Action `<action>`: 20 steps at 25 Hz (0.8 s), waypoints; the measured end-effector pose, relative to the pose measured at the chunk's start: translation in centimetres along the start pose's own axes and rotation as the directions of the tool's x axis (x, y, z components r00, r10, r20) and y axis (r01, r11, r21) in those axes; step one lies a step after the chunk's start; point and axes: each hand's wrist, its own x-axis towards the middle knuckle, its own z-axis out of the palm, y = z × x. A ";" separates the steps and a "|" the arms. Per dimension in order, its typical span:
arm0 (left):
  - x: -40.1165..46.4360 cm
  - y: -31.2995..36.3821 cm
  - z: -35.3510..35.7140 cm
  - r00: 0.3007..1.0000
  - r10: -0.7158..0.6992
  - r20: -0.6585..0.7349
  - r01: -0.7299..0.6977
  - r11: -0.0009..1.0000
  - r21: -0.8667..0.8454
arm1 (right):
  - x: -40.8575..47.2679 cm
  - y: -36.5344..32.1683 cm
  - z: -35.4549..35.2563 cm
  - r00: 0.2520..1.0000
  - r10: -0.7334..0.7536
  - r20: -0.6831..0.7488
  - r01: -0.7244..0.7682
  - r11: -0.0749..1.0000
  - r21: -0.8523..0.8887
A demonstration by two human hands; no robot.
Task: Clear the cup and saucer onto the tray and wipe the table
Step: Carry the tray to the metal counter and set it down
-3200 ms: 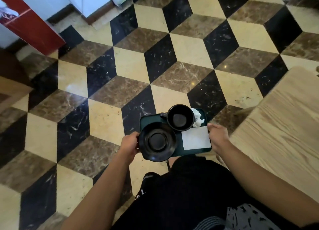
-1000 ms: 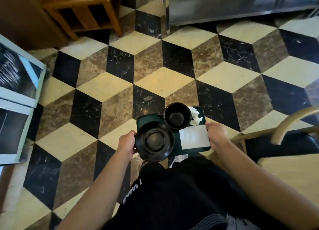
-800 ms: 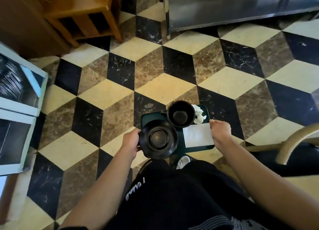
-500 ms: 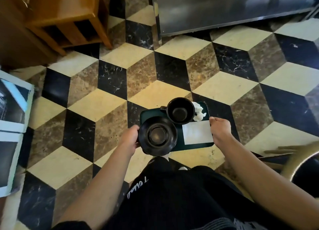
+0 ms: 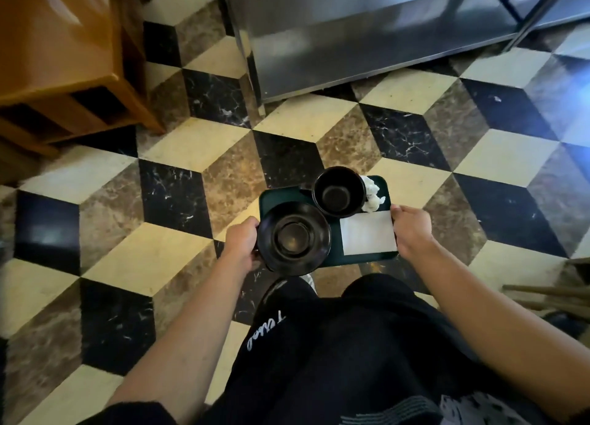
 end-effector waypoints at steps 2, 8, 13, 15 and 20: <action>1.7 3.1 0.4 1.000 -0.002 0.000 0.002 1.000 -0.013 | 1.0 -2.7 1.7 1.000 0.010 0.000 -0.010 1.000 0.015; 6.4 10.9 2.1 0.999 -0.033 0.024 0.033 0.999 -0.005 | 6.0 -9.4 6.1 1.000 0.032 -0.001 -0.031 0.999 0.031; 10.8 17.6 4.8 1.000 -0.021 0.003 0.021 1.000 0.009 | 12.1 -15.7 9.7 0.999 0.040 0.015 -0.041 0.999 0.032; 12.6 21.0 6.2 1.000 -0.013 -0.005 0.013 1.000 0.011 | 15.1 -19.0 11.2 0.999 0.036 0.026 -0.037 0.999 0.038; 16.5 30.3 9.7 0.998 0.001 -0.070 -0.001 1.000 -0.002 | 21.6 -28.1 14.6 0.998 0.022 0.067 -0.023 1.000 0.010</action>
